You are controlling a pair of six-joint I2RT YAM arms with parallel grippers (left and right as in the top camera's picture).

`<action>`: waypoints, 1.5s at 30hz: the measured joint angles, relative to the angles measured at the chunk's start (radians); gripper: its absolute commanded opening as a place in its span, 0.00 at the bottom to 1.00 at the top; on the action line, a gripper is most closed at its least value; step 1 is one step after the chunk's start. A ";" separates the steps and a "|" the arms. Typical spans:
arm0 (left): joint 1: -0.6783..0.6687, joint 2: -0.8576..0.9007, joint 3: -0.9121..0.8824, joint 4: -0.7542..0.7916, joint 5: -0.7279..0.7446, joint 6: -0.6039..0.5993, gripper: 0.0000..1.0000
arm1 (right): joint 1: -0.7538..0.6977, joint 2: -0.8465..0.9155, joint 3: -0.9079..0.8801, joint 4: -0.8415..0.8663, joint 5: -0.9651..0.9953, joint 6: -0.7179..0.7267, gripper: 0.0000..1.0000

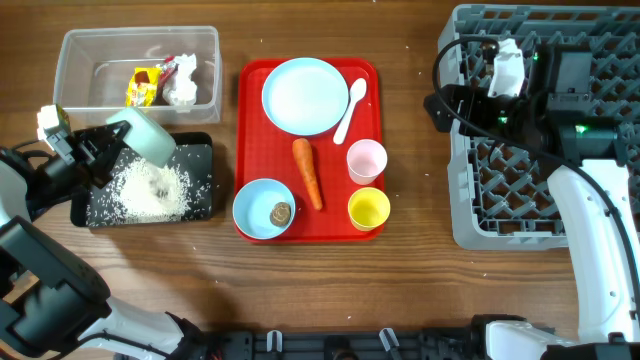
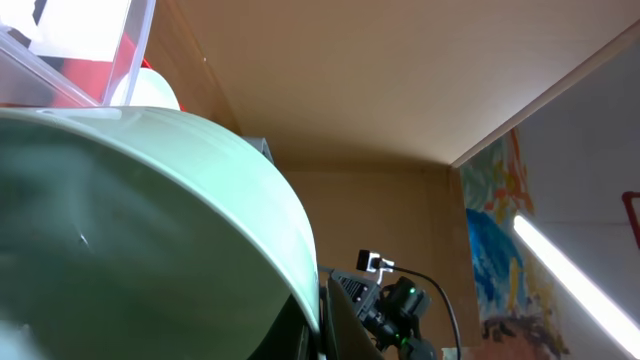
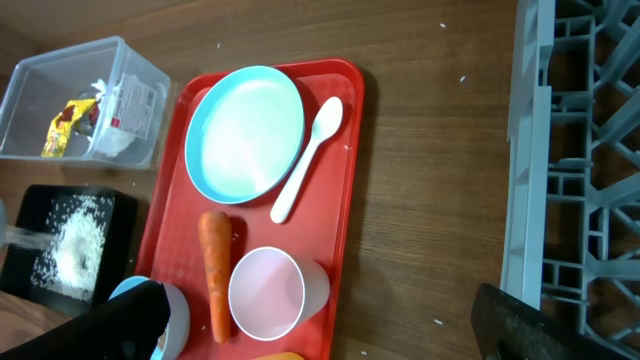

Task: Sort waste into correct bins and load items into the dishwasher rack
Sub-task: 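Tip the green bowl over the black tray to pour out the rice, then return the empty green bowl to the red tray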

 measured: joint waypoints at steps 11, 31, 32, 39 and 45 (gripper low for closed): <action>0.002 0.000 -0.002 -0.081 0.000 0.023 0.04 | 0.000 0.000 0.000 -0.009 0.000 0.000 0.99; -0.484 -0.187 0.230 0.270 -0.376 -0.197 0.04 | 0.000 0.000 0.000 -0.005 0.000 0.000 0.99; -0.525 -0.188 0.233 0.295 -0.436 -0.238 0.04 | 0.000 0.000 0.000 -0.006 0.000 0.000 0.99; -1.069 -0.158 0.233 0.409 -1.382 -0.542 0.04 | 0.000 0.001 0.000 -0.008 0.001 0.000 1.00; -1.253 0.025 0.233 0.404 -1.731 -0.568 0.04 | 0.000 0.001 0.000 -0.017 0.011 -0.001 0.99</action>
